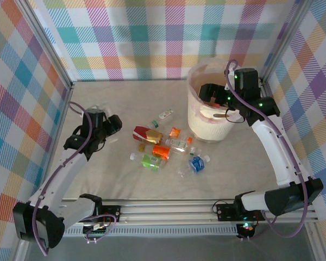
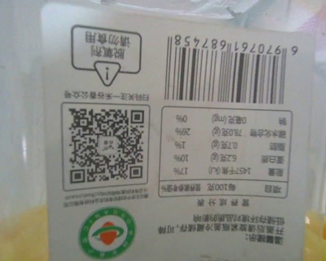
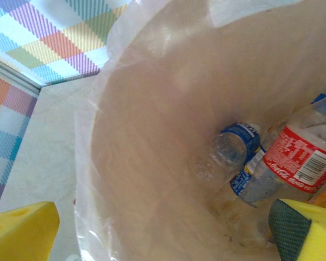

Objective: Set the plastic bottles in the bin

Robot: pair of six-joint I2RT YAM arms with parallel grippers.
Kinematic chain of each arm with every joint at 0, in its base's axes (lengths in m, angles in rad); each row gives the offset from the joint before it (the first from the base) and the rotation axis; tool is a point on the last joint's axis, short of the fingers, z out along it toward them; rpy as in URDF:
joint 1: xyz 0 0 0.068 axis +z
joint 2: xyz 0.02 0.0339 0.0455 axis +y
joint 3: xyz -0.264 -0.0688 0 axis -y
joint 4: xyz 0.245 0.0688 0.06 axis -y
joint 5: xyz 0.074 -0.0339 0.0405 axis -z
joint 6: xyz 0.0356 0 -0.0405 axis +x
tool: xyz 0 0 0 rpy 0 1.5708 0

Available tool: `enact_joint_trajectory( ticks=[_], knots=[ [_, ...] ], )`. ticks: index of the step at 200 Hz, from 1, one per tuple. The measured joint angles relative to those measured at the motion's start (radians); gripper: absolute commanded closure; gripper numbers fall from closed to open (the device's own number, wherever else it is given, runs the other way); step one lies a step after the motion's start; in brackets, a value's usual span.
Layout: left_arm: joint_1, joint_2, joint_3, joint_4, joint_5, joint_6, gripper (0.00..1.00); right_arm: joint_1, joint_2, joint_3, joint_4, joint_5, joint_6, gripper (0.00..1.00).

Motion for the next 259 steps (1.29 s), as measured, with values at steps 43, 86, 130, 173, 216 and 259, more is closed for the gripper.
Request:
enact_joint_trajectory(
  ticks=[43, 86, 130, 173, 216, 259],
  knots=[
    [-0.008, -0.018, 0.074, 0.002, 0.066, 0.010, 0.46, 0.000, 0.000, 0.000, 0.013, -0.051, 0.015, 0.00],
    [-0.026, -0.016, 0.167, 0.008, 0.114, 0.033, 0.49, 0.000, -0.003, 0.000, 0.020, -0.096, 0.041, 0.00],
    [-0.053, 0.047, 0.333, 0.053, 0.179, 0.071, 0.50, 0.000, -0.041, -0.001, 0.023, -0.092, 0.058, 0.00],
    [-0.108, 0.217, 0.550, 0.093, 0.251, 0.097, 0.50, 0.000, -0.108, -0.018, 0.024, -0.064, 0.081, 0.00],
    [-0.222, 0.460, 0.828, 0.122, 0.323, 0.136, 0.51, 0.000, -0.219, -0.117, 0.040, 0.004, 0.110, 0.00],
    [-0.292, 0.728, 1.124, 0.133, 0.403, 0.175, 0.52, 0.000, -0.343, -0.191, 0.042, 0.083, 0.137, 0.00]
  ],
)
